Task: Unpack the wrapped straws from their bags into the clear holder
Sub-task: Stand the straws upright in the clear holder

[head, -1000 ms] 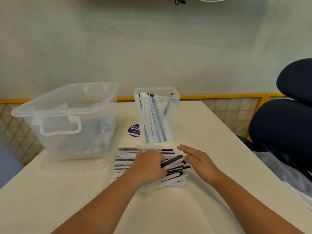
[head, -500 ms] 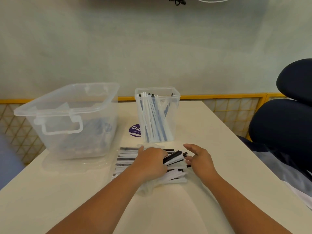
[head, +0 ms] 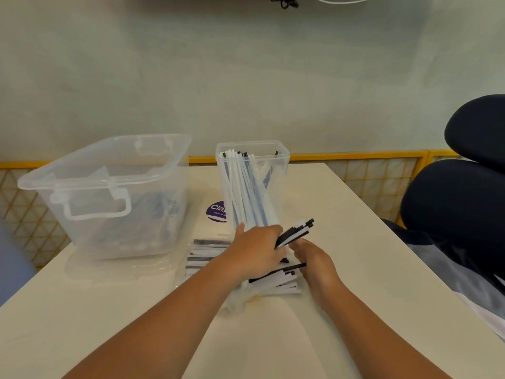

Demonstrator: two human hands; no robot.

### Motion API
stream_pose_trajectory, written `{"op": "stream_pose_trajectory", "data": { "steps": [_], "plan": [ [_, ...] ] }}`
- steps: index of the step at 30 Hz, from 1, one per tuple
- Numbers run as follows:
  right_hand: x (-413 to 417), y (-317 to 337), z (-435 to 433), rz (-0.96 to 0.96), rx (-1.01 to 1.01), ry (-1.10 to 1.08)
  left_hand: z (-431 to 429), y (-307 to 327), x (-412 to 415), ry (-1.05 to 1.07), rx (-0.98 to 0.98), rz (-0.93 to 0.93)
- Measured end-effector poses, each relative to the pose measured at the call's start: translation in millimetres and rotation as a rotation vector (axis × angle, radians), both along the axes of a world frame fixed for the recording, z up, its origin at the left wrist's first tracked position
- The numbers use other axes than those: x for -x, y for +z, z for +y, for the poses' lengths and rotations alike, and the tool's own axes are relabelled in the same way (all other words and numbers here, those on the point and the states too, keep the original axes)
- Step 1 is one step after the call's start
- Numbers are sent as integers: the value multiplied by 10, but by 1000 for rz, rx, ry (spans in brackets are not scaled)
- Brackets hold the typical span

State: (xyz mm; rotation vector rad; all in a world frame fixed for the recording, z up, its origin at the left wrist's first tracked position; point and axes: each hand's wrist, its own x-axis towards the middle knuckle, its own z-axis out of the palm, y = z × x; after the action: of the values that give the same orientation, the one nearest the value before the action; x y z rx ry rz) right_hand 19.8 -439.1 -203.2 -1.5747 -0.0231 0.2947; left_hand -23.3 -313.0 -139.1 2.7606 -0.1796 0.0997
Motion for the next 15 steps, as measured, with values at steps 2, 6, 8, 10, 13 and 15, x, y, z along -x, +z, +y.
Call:
{"op": "stream_pose_trajectory", "data": {
  "steps": [2,6,8,10,13,15],
  "plan": [
    [32,11,25,4,20,38,-27,65,-8,-23,100,-3],
    [44,-53,98,-61,113,102,-71,226,-17,-68,354,-21],
    [47,-106,121,-129,171,131,-90,298,-23,-87,449,-54],
    [53,-145,134,-162,220,154,-107,362,-22,-94,550,-109],
    [56,-208,148,-229,355,208,-97,484,-6,-51,721,-250],
    [56,-253,166,-262,425,232,-56,586,12,5,834,-341]
  ]
}}
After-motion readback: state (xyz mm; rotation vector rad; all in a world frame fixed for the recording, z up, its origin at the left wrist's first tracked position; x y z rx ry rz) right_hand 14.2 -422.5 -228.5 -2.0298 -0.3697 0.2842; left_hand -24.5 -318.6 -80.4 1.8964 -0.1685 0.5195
